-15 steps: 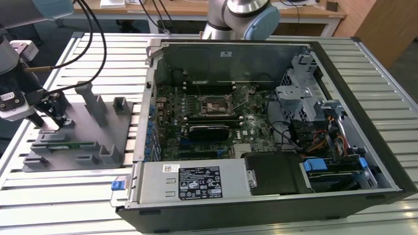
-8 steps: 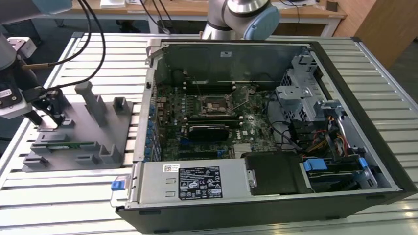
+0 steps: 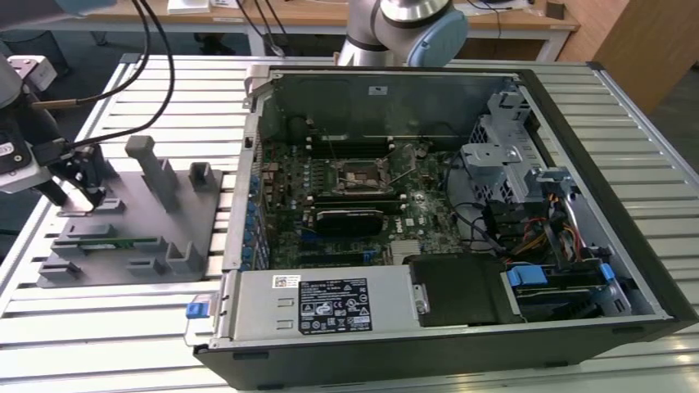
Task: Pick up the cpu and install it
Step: 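Pick up the cpu and move it towards the insertion slot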
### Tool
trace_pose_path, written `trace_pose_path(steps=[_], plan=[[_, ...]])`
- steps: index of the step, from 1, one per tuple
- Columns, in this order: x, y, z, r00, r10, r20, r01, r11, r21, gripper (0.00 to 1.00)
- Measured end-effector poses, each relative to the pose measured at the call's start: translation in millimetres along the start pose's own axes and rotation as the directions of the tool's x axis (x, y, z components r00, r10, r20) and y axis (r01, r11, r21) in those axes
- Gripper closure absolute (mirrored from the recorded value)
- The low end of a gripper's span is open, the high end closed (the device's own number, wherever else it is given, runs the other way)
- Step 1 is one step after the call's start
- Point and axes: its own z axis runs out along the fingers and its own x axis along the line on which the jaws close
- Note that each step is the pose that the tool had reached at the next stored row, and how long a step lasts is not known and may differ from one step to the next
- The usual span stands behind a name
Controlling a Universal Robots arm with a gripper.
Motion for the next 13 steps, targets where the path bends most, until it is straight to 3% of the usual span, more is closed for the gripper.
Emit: trace_pose_path(steps=[13], plan=[[-0.3,0.2,-13.7,1.0,0.0,0.0001,0.0,1.0,-0.0001,0.47]])
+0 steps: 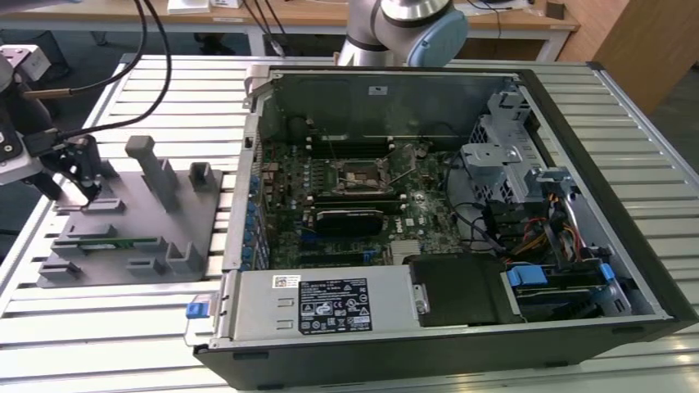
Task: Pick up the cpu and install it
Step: 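Pick up the cpu and move it towards the insertion slot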
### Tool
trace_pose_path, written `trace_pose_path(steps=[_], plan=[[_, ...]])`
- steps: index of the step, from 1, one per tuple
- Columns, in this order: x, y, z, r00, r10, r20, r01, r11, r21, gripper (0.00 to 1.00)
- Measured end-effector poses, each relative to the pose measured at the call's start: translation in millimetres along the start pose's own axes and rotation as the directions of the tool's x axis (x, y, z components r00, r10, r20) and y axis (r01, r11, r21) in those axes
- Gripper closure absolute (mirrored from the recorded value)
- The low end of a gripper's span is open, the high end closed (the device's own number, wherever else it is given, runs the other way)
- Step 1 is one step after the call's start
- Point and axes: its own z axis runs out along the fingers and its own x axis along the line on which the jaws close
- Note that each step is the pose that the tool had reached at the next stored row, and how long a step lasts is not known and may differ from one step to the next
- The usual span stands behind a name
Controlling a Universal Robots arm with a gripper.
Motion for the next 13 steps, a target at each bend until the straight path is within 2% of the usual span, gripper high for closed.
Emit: trace_pose_path(steps=[13], plan=[[-0.2,0.2,-11.4,1.0,0.0,-0.0001,0.0,1.0,0.0001,0.47]])
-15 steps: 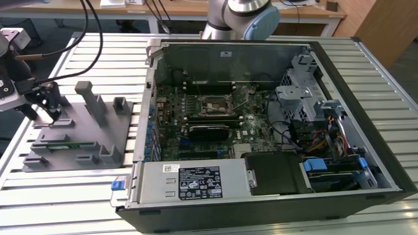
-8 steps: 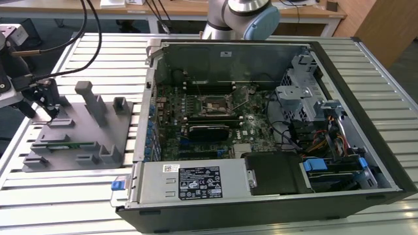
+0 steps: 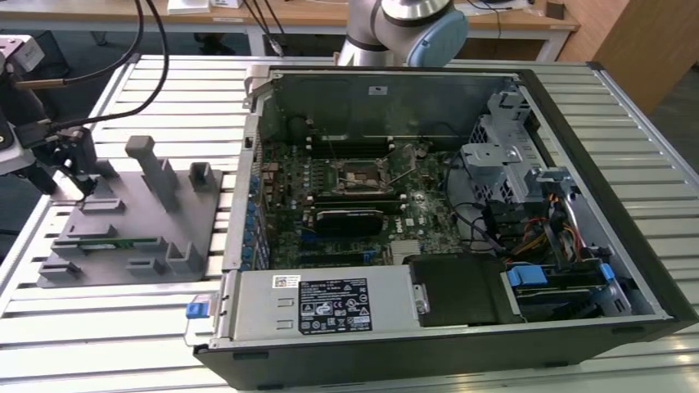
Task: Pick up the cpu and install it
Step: 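Pick up the cpu and move it towards the insertion slot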
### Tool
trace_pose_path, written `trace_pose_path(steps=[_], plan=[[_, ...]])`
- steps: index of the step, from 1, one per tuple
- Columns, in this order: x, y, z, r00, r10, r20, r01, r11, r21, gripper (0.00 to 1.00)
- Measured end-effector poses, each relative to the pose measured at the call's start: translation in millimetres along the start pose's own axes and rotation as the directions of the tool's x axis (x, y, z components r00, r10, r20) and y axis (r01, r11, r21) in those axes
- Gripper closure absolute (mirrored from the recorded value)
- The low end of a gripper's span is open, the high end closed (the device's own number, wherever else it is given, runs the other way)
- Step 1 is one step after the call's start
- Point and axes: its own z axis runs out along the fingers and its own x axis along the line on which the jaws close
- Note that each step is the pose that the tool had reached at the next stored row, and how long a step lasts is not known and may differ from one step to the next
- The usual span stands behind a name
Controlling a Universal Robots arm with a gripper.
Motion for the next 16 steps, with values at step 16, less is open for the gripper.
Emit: trace_pose_path(steps=[16], plan=[[-0.2,0.6,-10.7,1.0,0.0,0.0,0.0,1.0,0.0,0.47]])
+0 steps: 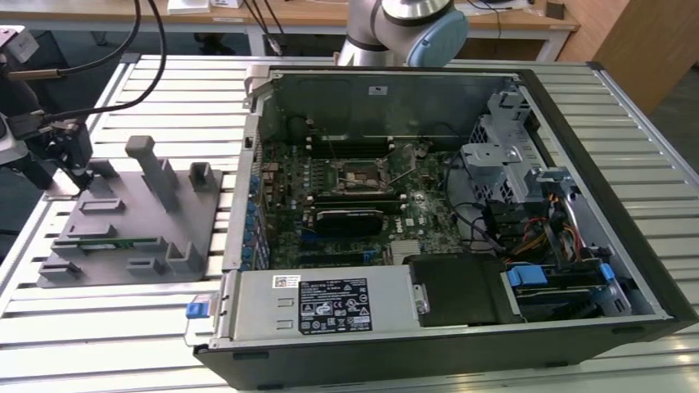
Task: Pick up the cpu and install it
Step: 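Pick up the cpu and move it towards the insertion slot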
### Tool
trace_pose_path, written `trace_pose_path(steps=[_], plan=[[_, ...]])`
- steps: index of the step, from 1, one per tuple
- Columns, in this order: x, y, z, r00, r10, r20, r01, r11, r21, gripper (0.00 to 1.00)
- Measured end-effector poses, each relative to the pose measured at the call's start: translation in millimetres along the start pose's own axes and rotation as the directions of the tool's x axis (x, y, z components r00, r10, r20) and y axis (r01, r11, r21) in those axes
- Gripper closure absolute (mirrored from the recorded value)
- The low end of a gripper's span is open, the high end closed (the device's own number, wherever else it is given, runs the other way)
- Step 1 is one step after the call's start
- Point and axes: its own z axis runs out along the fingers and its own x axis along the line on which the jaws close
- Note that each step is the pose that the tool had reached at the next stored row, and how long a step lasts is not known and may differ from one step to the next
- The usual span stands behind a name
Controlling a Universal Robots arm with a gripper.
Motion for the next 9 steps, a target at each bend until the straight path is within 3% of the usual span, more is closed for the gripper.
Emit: trace_pose_path(steps=[9], plan=[[-0.1,0.3,-5.2,1.0,0.0,0.0001,0.0,1.0,-0.0001,0.47]])
